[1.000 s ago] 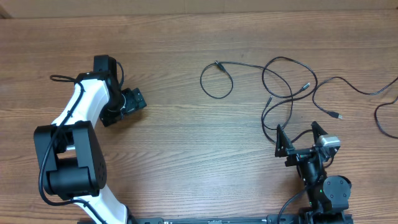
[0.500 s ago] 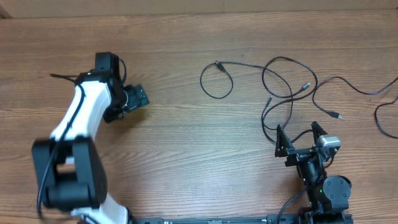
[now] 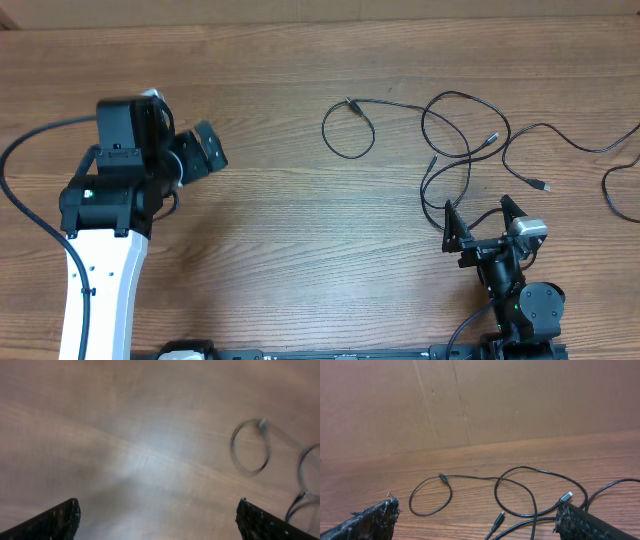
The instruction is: Untangle cables
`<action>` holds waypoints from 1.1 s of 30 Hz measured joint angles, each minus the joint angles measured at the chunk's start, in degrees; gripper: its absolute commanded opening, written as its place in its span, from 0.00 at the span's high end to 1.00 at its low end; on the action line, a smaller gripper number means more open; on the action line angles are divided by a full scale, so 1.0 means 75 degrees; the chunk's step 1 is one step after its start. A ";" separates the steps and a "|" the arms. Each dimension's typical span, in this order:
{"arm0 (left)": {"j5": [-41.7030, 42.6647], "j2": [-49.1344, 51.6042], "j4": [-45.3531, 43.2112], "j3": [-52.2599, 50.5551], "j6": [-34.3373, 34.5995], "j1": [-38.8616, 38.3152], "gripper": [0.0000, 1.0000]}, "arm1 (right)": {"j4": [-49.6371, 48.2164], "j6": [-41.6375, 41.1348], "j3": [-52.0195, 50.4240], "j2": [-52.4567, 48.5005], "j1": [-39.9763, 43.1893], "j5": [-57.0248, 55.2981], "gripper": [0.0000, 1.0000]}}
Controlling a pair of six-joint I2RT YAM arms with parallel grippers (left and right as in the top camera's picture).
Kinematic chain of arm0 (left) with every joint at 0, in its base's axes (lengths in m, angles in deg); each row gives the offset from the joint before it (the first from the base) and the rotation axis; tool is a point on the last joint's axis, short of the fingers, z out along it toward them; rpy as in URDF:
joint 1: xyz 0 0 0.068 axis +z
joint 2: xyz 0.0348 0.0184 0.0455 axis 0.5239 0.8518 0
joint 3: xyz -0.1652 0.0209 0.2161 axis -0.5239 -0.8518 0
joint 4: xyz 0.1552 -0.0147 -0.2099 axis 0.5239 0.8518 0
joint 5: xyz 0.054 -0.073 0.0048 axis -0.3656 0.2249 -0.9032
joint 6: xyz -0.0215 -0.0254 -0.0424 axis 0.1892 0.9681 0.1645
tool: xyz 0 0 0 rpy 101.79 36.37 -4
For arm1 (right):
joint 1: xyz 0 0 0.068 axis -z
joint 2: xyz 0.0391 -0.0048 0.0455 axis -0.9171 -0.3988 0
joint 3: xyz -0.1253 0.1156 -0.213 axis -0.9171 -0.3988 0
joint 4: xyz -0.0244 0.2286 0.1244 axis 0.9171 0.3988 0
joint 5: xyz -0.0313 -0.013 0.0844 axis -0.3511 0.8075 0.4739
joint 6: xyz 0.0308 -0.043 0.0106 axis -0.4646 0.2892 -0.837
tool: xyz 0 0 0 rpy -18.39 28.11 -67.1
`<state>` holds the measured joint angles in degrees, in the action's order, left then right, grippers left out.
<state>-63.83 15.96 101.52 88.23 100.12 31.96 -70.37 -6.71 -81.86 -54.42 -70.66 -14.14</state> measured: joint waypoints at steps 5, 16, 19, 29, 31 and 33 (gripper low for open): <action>0.0052 0.0076 -0.0452 -0.0597 0.0000 0.0000 0.00 | 0.0000 0.0000 0.0000 0.0000 0.0000 -0.0003 0.00; 0.0924 0.0099 -0.8950 -0.5246 -0.0114 -0.0370 0.00 | 0.0006 0.0000 0.0000 0.0003 0.0000 -0.0026 0.00; 0.1058 -0.0070 -1.0544 -0.6417 -0.0213 -0.0510 0.01 | 0.0012 0.0003 0.0000 0.0003 0.0000 -0.0038 0.00; 0.0930 -0.1221 -1.1651 -0.8714 -0.0341 -0.0551 0.01 | 0.0015 0.0003 0.0000 0.0003 0.0000 -0.0047 0.00; 0.0810 -0.1617 -1.1651 -0.8999 -0.0344 -0.0551 0.00 | 0.0012 0.0003 0.0000 0.0003 0.0000 -0.0047 0.00; 0.0717 -0.2055 -1.1675 -0.9311 -0.0344 -0.0551 0.00 | 0.0015 0.0003 0.0000 0.0003 0.0000 -0.0050 0.00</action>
<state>-58.46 0.55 13.96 18.40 97.54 27.83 -70.26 -6.69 -81.86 -54.40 -70.66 -14.51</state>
